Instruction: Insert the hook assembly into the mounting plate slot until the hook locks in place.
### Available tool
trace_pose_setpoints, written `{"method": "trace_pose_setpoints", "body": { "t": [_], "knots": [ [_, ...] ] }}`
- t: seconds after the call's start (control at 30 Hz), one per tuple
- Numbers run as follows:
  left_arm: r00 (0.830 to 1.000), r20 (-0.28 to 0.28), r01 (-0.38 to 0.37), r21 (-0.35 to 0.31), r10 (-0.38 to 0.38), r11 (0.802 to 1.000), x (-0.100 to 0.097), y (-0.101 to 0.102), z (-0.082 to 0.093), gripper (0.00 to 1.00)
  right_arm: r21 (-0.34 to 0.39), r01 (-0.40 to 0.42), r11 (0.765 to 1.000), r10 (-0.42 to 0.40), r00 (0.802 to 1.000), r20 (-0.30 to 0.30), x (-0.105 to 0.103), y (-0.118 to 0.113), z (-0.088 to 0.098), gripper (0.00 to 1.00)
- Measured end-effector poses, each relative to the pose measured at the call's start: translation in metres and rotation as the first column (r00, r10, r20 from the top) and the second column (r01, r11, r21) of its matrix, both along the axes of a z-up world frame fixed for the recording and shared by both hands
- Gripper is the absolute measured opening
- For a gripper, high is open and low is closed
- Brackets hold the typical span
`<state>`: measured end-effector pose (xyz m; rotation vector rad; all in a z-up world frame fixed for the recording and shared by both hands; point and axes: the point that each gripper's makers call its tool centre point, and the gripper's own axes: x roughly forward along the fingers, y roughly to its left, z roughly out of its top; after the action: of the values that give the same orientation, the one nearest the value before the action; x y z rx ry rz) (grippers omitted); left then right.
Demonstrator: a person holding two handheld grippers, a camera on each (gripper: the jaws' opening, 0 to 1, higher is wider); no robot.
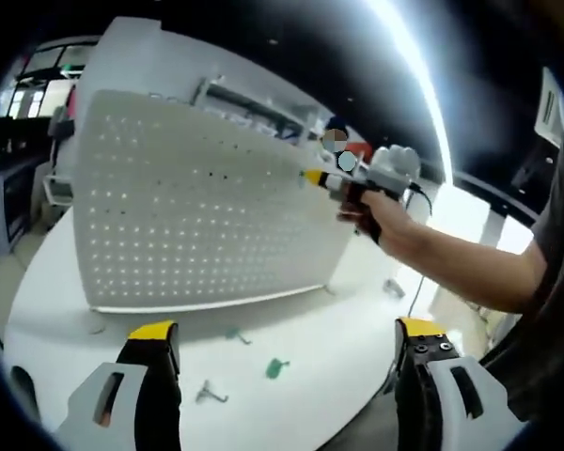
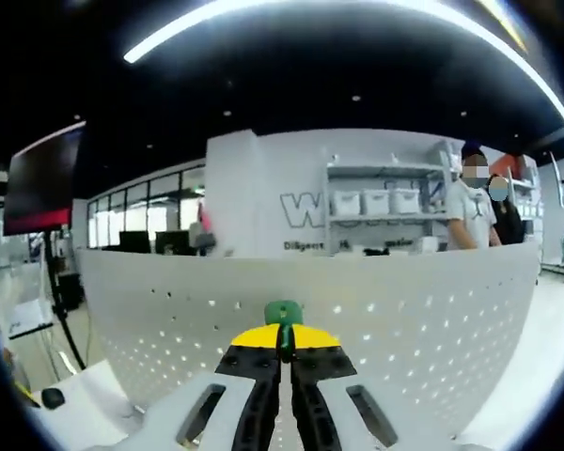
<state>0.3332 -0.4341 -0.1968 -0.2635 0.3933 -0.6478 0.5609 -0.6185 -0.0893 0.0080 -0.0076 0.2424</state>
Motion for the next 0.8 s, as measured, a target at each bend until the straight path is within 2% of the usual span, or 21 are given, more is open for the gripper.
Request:
{"method": "trace_pose_setpoints", "body": {
  "t": [0.17,0.23,0.3,0.37,0.8],
  "knots": [
    [1.000,0.002,0.002,-0.004,-0.002,1.000,0.000,-0.001,0.001,0.96,-0.003,0.020,1.000,-0.019,1.000,0.011,0.005,-0.005,0.004,0.00],
    [1.000,0.007,-0.004,-0.028,0.004,1.000,0.000,-0.001,0.005,0.97,-0.001,0.024,1.000,-0.024,1.000,0.011,0.007,-0.006,0.004,0.00],
    [1.000,0.007,-0.008,-0.034,0.008,0.999,0.001,0.000,0.006,0.96,-0.004,0.029,1.000,-0.028,1.000,0.009,0.008,-0.008,0.003,0.00],
    [1.000,0.006,-0.011,-0.028,0.012,1.000,0.001,0.001,0.005,0.96,0.024,0.030,0.999,-0.030,1.000,0.000,0.009,-0.009,0.000,0.00],
    [1.000,0.000,-0.030,-0.033,0.030,0.999,0.000,0.006,0.002,0.95,0.014,0.043,0.999,-0.043,0.999,-0.010,0.012,-0.009,-0.008,0.00]
  ]
}}
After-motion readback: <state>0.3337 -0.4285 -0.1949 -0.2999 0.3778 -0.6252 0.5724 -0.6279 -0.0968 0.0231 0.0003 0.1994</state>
